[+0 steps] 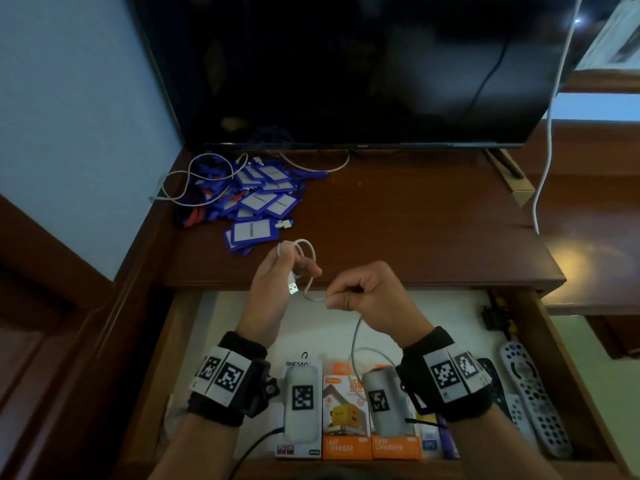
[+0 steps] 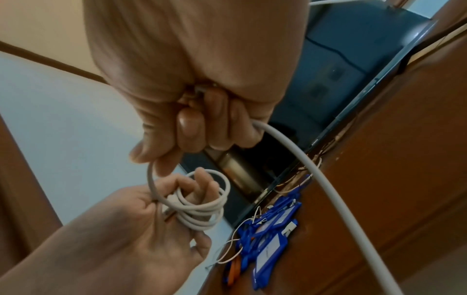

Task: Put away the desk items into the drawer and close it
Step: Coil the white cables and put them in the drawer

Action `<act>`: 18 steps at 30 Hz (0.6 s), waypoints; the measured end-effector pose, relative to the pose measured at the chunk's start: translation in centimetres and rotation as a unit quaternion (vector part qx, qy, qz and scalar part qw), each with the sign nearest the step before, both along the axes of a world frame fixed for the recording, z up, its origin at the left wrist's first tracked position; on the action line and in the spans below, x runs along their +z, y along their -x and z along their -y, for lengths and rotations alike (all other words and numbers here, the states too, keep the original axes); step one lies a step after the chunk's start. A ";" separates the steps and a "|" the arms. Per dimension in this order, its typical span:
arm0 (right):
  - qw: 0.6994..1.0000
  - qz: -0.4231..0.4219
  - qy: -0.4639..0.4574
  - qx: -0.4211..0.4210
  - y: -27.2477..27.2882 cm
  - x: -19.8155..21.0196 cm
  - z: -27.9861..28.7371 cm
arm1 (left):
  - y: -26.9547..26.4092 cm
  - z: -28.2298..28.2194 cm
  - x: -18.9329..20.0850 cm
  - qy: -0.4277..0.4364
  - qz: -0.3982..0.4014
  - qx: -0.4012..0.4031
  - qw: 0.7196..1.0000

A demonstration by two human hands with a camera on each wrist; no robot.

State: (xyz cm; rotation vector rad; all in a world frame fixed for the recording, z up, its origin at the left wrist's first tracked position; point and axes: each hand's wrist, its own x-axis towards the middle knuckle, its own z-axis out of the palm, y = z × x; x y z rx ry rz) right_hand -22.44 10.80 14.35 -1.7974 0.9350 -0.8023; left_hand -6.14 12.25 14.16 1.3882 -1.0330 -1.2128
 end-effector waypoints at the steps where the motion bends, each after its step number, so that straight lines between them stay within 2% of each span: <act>1: 1.000 0.014 0.011 -0.009 0.1 0.0 0.1 | 0.2 -0.2 0.0 0.006 0.015 -0.014 1.000; 6: 0.995 0.070 0.050 -0.045 0.5 0.1 0.5 | 0.6 -0.5 -0.2 0.006 0.053 -0.112 0.992; 13: 0.981 0.122 0.014 -0.152 1.6 -0.7 1.4 | 0.6 -0.7 -0.4 -0.013 -0.026 -0.206 0.978; 18: 0.973 0.139 -0.003 -0.183 1.6 -1.4 0.9 | 0.6 -0.6 -1.0 -0.025 -0.074 -0.217 0.973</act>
